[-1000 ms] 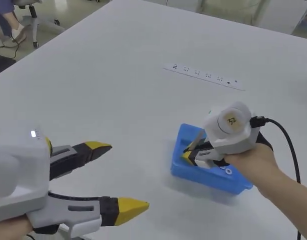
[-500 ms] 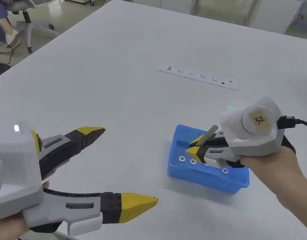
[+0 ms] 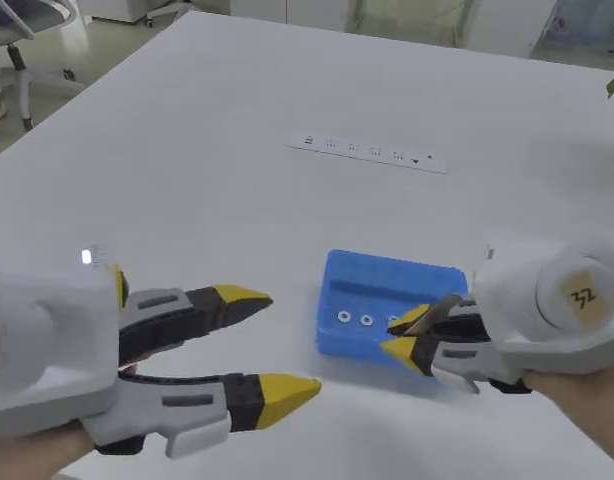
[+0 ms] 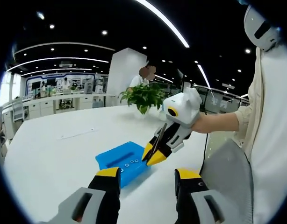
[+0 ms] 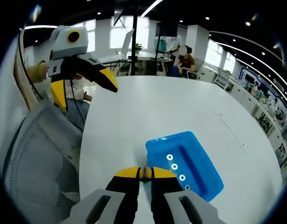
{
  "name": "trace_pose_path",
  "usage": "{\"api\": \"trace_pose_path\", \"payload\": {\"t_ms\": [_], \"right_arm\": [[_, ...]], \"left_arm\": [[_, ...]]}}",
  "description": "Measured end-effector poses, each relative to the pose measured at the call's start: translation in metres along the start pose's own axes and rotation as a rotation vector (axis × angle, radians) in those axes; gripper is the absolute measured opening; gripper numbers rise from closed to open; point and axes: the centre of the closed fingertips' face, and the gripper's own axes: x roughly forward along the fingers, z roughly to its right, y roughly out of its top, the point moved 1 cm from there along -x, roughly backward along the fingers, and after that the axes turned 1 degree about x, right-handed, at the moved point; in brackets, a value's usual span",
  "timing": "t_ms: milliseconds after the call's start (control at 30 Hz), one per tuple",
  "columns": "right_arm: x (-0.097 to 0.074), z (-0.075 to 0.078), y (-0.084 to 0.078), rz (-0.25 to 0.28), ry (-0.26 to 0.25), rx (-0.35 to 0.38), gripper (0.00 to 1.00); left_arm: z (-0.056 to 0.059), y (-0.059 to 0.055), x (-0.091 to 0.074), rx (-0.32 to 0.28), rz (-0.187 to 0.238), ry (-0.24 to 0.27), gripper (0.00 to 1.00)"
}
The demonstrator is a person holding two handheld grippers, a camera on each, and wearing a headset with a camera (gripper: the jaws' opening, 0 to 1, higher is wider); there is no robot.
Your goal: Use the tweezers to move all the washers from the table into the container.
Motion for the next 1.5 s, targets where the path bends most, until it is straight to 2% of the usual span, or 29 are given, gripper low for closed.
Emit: {"api": "trace_pose_path", "payload": {"t_ms": [100,200,333,433,567,767,833,867,1000,1167,1367,1467,1500], "right_arm": [[-0.003,-0.011,-0.006,0.002,0.016,0.006,0.05],[-0.005,-0.019,-0.008,0.006,0.026,0.016,0.05],[-0.007,-0.028,-0.014,-0.023,0.035,-0.016,0.05],[-0.008,-0.035,-0.016,-0.029,0.04,-0.03,0.05],[-0.008,-0.041,-0.019,-0.038,0.043,-0.036,0.05],[-0.006,-0.05,-0.025,-0.071,0.051,-0.076,0.05],[-0.005,-0.05,-0.028,-0.082,0.051,-0.082,0.05],[-0.005,-0.05,-0.029,-0.085,0.053,-0.079,0.05],[-0.006,-0.05,-0.034,-0.097,0.06,-0.08,0.05],[-0.007,-0.051,-0.039,-0.105,0.07,-0.091,0.04],[-0.01,-0.051,-0.048,-0.102,0.083,-0.073,0.04],[-0.008,-0.055,-0.054,-0.123,0.102,-0.123,0.03],[-0.008,-0.055,-0.056,-0.134,0.094,-0.143,0.02]], "left_arm": [[0.01,0.004,0.018,0.086,-0.057,-0.095,0.35],[0.02,0.007,0.033,0.131,-0.098,-0.169,0.32],[0.031,0.012,0.048,0.145,-0.118,-0.235,0.26],[0.042,0.008,0.057,0.202,-0.167,-0.288,0.22],[0.059,0.015,0.068,0.196,-0.164,-0.334,0.17],[0.07,0.009,0.082,0.239,-0.217,-0.353,0.13],[0.071,0.005,0.086,0.24,-0.241,-0.351,0.07],[0.072,0.003,0.086,0.26,-0.248,-0.359,0.04],[0.071,0.001,0.087,0.262,-0.266,-0.364,0.02],[0.067,-0.002,0.082,0.316,-0.303,-0.372,0.0],[0.056,-0.014,0.076,0.339,-0.354,-0.37,0.0],[0.058,-0.02,0.077,0.321,-0.356,-0.387,0.0],[0.059,-0.023,0.077,0.333,-0.365,-0.389,0.0]]}}
